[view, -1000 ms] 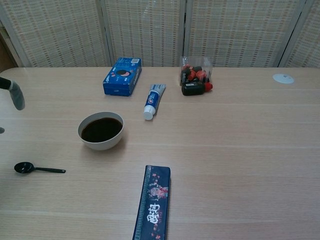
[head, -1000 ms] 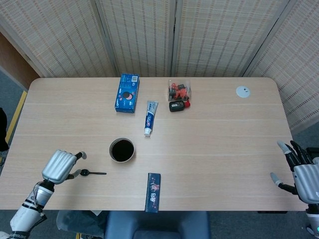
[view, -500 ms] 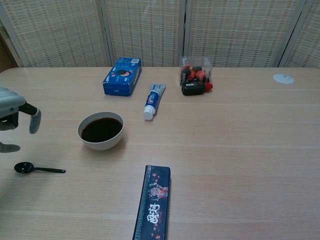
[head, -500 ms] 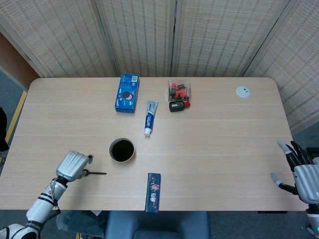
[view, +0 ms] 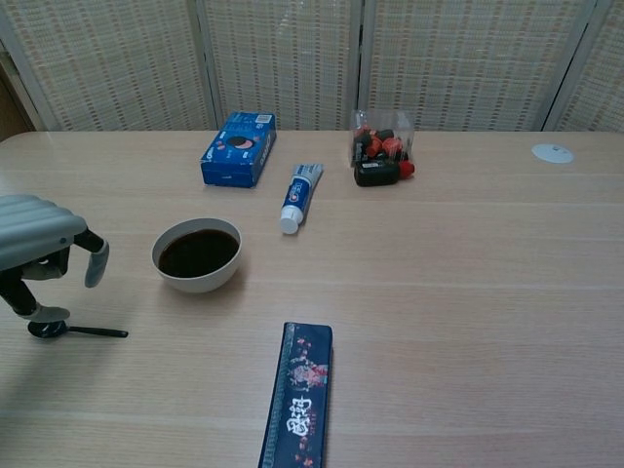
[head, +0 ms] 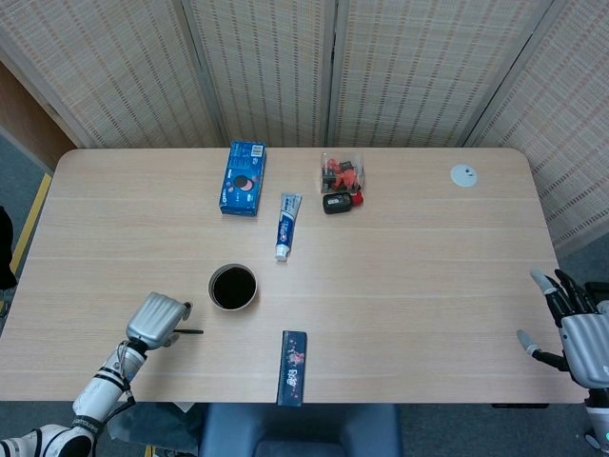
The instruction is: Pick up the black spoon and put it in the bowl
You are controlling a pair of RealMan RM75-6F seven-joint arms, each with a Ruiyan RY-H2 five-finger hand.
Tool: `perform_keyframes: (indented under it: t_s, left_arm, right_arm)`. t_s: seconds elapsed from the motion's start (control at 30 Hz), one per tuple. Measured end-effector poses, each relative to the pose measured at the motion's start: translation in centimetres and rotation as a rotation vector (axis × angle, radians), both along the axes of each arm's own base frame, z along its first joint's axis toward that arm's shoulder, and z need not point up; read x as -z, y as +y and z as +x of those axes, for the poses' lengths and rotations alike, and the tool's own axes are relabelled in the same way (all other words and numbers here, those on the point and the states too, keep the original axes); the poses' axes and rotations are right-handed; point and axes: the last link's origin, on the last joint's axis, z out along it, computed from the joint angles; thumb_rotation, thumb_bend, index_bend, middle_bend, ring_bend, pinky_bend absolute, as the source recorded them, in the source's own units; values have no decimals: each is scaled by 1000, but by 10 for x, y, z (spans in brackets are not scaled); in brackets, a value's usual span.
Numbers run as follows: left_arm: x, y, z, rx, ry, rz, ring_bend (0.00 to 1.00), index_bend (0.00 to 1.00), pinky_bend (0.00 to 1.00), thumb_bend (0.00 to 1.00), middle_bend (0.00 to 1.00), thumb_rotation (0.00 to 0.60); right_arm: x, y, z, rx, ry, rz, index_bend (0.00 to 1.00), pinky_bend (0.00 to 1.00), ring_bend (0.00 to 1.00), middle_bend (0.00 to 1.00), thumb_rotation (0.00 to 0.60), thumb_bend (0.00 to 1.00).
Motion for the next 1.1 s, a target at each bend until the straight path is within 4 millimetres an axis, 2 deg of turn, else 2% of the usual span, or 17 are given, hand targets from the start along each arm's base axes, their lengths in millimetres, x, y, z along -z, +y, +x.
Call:
perform_keyframes:
  t_s: [0.3, 0.6, 0.83, 1.1]
  left_arm:
    - [19, 2, 4, -19, 108, -6, 1000, 515, 1000, 204, 1000, 600]
    - [38, 4, 11, -75, 109, -33, 1000, 500, 1000, 219, 1000, 600]
    - [45, 7, 14, -119, 103, -52, 1000, 474, 1000, 276, 1000, 600]
    - [49, 6, 12, -176, 70, -81, 1000, 474, 1000, 279, 1000, 600]
  right_arm:
    - [0, 1, -2, 7, -1, -2, 30, 130, 33, 150, 600, 266]
    - [0, 2, -5, 13, -3, -2, 30, 130, 33, 150, 600, 265]
    - [0, 2, -6, 19, -3, -2, 30, 130, 33, 150, 600, 265]
    - [0, 3, -8, 25, -3, -2, 30, 130, 33, 150, 600, 265]
